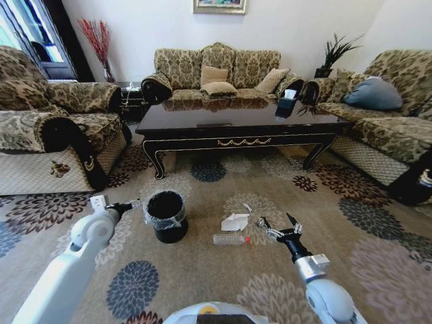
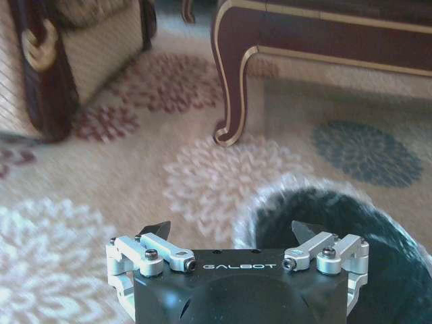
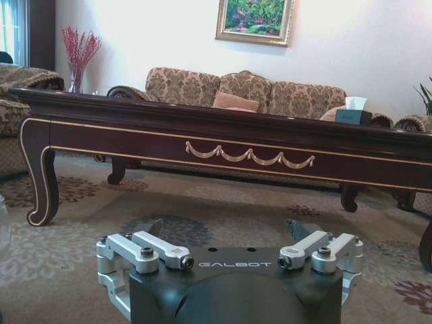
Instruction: Move to the front of the table and pick up the trash from the floor, then place it into the trash bin.
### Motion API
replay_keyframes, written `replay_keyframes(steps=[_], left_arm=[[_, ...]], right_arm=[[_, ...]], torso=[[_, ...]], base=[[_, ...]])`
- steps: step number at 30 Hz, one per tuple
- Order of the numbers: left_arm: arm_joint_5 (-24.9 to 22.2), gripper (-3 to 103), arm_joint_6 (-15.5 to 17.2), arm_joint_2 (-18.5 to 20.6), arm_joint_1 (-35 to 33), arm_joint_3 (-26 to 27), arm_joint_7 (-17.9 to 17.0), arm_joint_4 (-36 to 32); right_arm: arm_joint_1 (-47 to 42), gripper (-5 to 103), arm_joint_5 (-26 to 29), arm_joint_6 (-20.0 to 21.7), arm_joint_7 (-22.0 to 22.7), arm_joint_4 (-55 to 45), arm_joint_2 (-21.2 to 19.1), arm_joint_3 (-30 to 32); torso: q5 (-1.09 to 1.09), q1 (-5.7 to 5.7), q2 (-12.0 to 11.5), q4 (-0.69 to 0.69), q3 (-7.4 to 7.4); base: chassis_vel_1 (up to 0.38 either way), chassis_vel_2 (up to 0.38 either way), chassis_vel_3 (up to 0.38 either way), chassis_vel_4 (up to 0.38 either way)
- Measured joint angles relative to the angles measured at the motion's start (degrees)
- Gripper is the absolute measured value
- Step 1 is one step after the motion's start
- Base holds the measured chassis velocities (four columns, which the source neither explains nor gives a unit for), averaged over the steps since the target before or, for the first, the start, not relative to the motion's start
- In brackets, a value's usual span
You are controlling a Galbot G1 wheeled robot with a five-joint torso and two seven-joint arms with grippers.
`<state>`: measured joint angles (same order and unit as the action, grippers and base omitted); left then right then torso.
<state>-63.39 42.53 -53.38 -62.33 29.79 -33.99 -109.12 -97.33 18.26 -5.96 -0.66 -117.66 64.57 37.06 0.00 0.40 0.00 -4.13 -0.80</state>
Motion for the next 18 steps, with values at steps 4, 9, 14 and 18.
replay_keyframes(steps=[4, 9, 14, 18], left_arm=[[-2.3, 100, -0.1, -1.0, 2.4, -2.8, -2.2, 2.7], [-4.1, 99, -0.2, -2.2, 5.1, -5.5, -3.6, 6.9], [-6.5, 99, -0.3, -3.8, 9.0, -8.8, -5.8, 11.9], [-8.2, 99, -0.3, -5.4, 12.3, -11.0, -7.9, 15.9]], right_arm=[[0.0, 100, 0.0, 0.0, 0.1, -0.1, 0.2, 0.1], [-0.5, 100, -0.2, 0.0, 0.2, 0.0, 0.5, 0.2], [-0.5, 100, -0.4, -0.1, 0.4, 0.3, 0.8, 0.1], [-0.7, 100, -0.7, -0.2, 0.5, 0.7, 1.1, 0.0]], torso=[[0.00, 0.00, 0.0, 0.01, 0.00], [0.00, 0.00, 0.0, 0.00, 0.00], [0.00, 0.00, 0.0, 0.01, 0.00], [0.01, 0.00, 0.0, 0.00, 0.00]], base=[[0.000, 0.000, 0.000, 0.000], [0.000, 0.000, 0.000, 0.000], [0.000, 0.000, 0.000, 0.000], [0.000, 0.000, 0.000, 0.000]])
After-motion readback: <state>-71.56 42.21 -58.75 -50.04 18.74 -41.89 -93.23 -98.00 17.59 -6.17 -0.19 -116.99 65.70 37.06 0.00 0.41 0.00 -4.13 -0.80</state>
